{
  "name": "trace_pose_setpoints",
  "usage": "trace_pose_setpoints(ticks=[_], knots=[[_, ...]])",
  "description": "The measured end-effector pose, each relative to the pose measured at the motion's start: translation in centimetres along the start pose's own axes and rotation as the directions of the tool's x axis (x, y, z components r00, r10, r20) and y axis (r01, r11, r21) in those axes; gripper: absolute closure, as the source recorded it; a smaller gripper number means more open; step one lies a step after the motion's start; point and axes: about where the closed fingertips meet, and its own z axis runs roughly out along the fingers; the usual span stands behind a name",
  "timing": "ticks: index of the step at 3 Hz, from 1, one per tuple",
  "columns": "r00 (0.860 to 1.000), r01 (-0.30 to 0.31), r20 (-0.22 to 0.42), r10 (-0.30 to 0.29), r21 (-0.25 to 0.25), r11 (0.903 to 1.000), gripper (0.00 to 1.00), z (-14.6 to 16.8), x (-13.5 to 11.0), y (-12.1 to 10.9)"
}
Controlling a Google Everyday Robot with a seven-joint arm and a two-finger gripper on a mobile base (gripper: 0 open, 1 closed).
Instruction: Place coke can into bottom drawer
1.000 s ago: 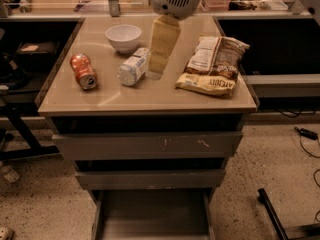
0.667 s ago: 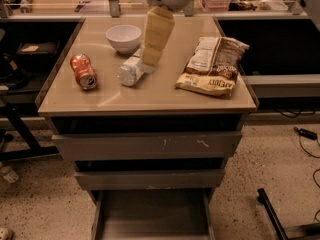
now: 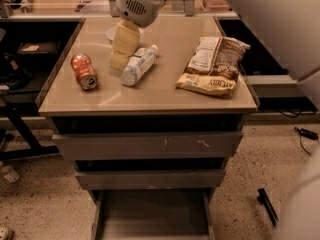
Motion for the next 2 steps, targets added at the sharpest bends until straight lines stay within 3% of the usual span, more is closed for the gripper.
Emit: trace_pose_setpoints(ticks=[1,2], knots=[[0.999,-0.012,-0.039,0.011,-0.049,0.9987,0.00,2.8,-2.7,-0.5],[0.999,-0.006,-0.040,0.004,-0.060,0.9982,0.00,3.5,-3.7,-0.5]])
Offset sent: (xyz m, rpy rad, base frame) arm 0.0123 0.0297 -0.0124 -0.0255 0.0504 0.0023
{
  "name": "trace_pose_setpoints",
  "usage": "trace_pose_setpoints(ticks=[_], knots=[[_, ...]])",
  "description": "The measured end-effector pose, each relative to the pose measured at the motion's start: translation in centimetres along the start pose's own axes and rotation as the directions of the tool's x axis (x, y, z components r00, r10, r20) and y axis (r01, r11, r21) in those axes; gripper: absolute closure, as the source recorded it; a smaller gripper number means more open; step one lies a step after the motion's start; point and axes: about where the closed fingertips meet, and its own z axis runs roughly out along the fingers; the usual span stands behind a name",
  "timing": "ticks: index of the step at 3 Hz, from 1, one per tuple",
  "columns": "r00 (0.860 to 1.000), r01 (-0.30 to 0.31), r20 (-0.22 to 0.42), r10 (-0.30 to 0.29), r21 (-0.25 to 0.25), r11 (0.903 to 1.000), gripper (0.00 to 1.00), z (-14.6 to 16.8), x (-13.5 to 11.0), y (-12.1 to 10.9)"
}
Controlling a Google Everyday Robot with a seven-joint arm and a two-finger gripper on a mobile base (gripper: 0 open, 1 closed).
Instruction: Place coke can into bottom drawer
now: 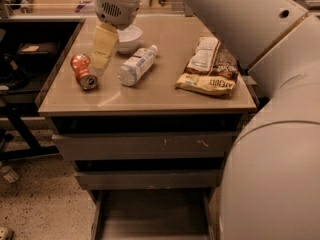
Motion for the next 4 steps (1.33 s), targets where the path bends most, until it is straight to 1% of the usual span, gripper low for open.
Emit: trace_pose_setpoints(ticks=[1,2,3,4], knots=[[0.999,-0.034,0.014,0.035,-0.037,0.9987,0.00,3.1,-2.3,-0.4],[0.998,-0.065,0.001,0.065,-0.062,0.9960,0.00,5.4,-4.9,0.3],[0.998,-0.067,0.005,0.067,-0.063,0.9958,0.00,5.6,-5.3,0.3],[0.996,-0.087,0.008,0.087,-0.051,0.9949,0.00,6.3,-5.6,-0.1]])
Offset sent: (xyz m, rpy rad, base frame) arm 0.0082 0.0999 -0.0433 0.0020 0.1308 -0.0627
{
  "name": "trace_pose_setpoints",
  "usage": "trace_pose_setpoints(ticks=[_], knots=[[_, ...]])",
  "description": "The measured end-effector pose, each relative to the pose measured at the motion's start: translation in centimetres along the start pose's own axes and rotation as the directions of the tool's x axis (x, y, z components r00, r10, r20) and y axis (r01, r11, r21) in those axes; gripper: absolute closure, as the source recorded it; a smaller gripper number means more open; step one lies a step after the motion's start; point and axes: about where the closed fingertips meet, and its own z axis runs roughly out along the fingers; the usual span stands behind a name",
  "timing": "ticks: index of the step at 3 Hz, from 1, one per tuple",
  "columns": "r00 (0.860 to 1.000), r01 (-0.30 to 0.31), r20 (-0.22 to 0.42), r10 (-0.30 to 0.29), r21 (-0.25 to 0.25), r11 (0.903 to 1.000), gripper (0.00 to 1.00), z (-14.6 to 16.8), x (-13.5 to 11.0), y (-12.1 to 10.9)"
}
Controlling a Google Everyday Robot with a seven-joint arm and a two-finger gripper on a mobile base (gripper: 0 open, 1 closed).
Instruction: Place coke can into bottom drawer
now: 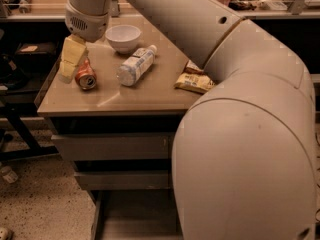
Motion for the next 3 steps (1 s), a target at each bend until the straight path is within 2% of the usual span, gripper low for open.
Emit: trace_pose_setpoints(ticks=[1,2,3], knots=[[0.998,-0.066,0.015,0.066,0.015,0.9977,0.00,1.5,-1.2,-0.9],[0.991,-0.134,0.027,0.133,0.025,0.9907,0.00,2.9,-2.2,-1.5],[0.992,-0.122,0.017,0.122,0.021,0.9923,0.00,3.5,-2.6,-1.5]])
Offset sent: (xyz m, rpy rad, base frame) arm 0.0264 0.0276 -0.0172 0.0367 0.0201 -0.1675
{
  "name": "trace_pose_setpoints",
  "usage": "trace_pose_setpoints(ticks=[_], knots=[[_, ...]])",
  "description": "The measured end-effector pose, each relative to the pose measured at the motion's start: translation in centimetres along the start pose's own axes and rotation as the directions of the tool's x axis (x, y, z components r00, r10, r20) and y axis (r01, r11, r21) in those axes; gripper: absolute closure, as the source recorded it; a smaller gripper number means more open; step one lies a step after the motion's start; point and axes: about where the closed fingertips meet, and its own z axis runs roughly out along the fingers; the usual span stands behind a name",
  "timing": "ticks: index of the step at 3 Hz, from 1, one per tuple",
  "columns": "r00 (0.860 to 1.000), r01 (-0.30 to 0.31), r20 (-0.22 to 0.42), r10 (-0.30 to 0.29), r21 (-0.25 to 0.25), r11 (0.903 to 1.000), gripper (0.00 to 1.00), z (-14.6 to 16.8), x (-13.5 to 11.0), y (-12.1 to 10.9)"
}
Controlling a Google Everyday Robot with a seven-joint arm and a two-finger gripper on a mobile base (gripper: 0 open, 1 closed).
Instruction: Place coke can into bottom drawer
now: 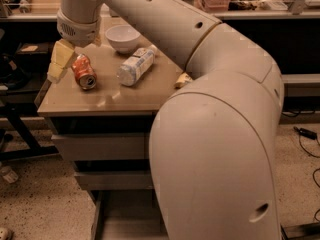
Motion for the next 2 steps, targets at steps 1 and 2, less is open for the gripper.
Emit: trace_pose_setpoints(ticks=[1,2], knots=[[1.000,-0.009,-0.018,0.009,0.006,0.9999,0.00,0.7,-0.5,-0.6],[0.996,-0.048,-0.072,0.050,0.033,0.9983,0.00,2.5,-0.5,-2.3]])
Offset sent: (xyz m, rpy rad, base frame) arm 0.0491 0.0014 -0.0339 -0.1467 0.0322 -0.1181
